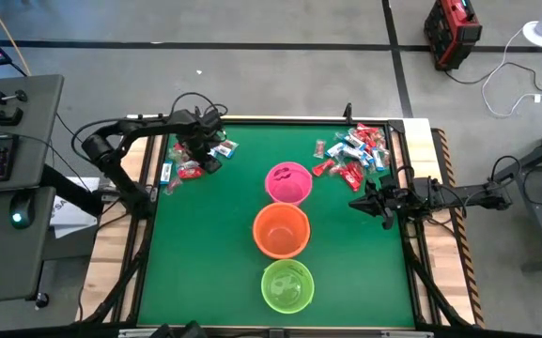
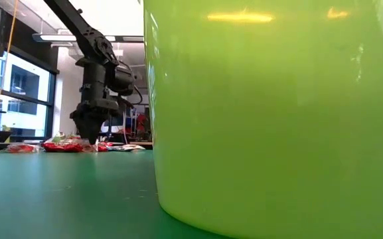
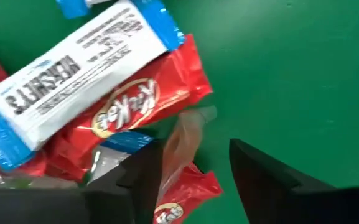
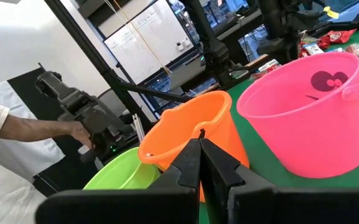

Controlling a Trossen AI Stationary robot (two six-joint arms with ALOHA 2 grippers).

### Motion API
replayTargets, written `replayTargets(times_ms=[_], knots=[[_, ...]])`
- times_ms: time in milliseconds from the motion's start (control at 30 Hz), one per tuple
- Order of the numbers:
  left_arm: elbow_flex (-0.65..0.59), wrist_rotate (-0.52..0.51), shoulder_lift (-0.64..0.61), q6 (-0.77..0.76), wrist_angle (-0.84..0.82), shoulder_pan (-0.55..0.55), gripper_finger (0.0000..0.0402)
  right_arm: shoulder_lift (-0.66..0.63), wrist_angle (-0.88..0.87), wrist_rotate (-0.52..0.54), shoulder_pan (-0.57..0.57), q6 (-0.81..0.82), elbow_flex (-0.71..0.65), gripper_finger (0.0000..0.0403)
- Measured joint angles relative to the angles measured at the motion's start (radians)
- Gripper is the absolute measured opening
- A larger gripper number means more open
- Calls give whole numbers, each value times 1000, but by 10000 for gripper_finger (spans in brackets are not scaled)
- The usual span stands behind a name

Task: Sort candy by brand, put in halloween buckets
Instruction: Put the orange gummy into the orange bucket

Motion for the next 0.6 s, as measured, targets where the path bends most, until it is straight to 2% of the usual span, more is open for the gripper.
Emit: replayTargets(times_ms=[67, 200, 233, 467, 600], knots=[[0, 0, -9, -1, 0, -18, 130, 0, 0, 0, 0, 0, 0, 0], [0, 0, -44, -2, -3, -50, 29, 0, 0, 0, 0, 0, 0, 0], [0, 0, -57, -10, -5, -57, 15, 0, 0, 0, 0, 0, 0, 0], [0, 14, -178, -78, 5, -111, 1, 0, 0, 0, 0, 0, 0, 0], [0, 155, -251, -132, 95, -197, 0, 0, 0, 0, 0, 0, 0, 0]])
